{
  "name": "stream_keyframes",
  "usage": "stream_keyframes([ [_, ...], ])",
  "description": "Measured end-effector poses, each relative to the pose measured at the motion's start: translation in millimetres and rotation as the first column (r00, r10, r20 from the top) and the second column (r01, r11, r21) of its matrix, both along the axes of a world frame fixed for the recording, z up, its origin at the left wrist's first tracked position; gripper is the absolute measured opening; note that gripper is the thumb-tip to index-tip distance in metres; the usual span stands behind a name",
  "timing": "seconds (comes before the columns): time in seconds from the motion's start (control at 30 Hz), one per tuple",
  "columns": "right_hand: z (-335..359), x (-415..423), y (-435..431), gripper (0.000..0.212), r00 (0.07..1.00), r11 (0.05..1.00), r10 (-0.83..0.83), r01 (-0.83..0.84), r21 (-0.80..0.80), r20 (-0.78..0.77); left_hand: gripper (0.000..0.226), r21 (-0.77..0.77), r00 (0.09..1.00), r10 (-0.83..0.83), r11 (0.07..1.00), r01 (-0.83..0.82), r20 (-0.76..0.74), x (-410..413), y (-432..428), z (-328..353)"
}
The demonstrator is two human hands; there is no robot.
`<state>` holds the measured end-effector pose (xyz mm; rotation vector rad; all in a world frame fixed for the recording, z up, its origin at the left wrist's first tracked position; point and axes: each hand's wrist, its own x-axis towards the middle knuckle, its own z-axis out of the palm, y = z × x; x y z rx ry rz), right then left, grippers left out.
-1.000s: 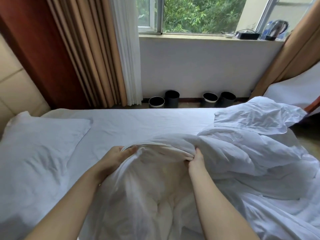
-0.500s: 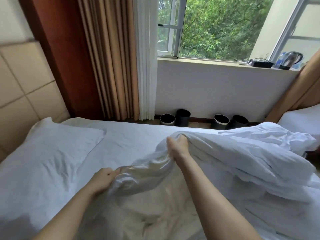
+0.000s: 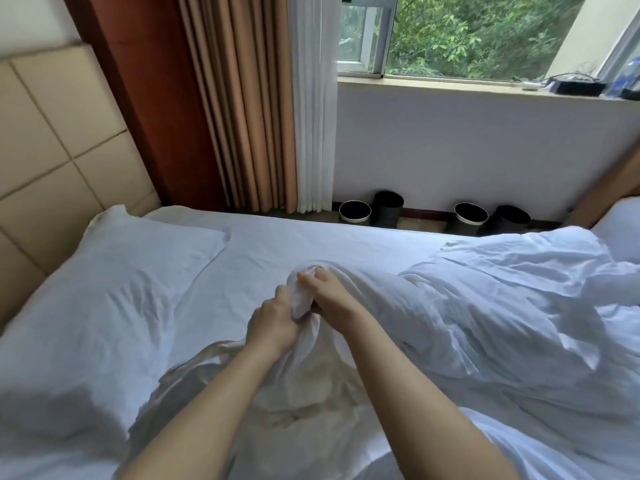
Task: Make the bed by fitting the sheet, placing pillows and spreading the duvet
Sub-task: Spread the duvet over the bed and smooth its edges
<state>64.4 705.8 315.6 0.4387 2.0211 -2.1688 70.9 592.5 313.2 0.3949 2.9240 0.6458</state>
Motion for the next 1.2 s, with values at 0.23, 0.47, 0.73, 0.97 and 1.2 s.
stream_keyframes([
  [0.23, -55, 72, 73, 0.025, 0.823, 0.819, -0.479, 0.544, -0.182, 0.305, 0.039, 0.507, 0.877, -0.402, 0.832, 0.228, 0.265, 1, 23, 20],
  [0.47, -117, 91, 68, 0.117, 0.753, 0.393, -0.331, 0.658, -0.642, 0.568, 0.051, 0.677, 0.805, -0.456, 0.73, 0.095, 0.379, 12, 26, 46],
  [0.73, -74, 61, 69, 0.078, 0.664, 0.186, -0.593, 0.663, -0.725, 0.455, 0.044, 0.689, 0.877, -0.377, 0.721, 0.075, 0.299, 21, -30, 58],
  [0.97, -71, 38, 85, 0.062, 0.421, 0.126, -0.789, 0.824, -0.553, 0.448, 0.055, 0.631, 0.87, -0.338, 0.775, 0.04, 0.359, 9, -73, 62],
  [1.2, -43, 70, 111, 0.032, 0.309, 0.304, -0.948, 0.949, -0.078, 0.07, 0.045, 0.454, 0.855, -0.335, 0.881, 0.135, 0.396, -9, -77, 53],
])
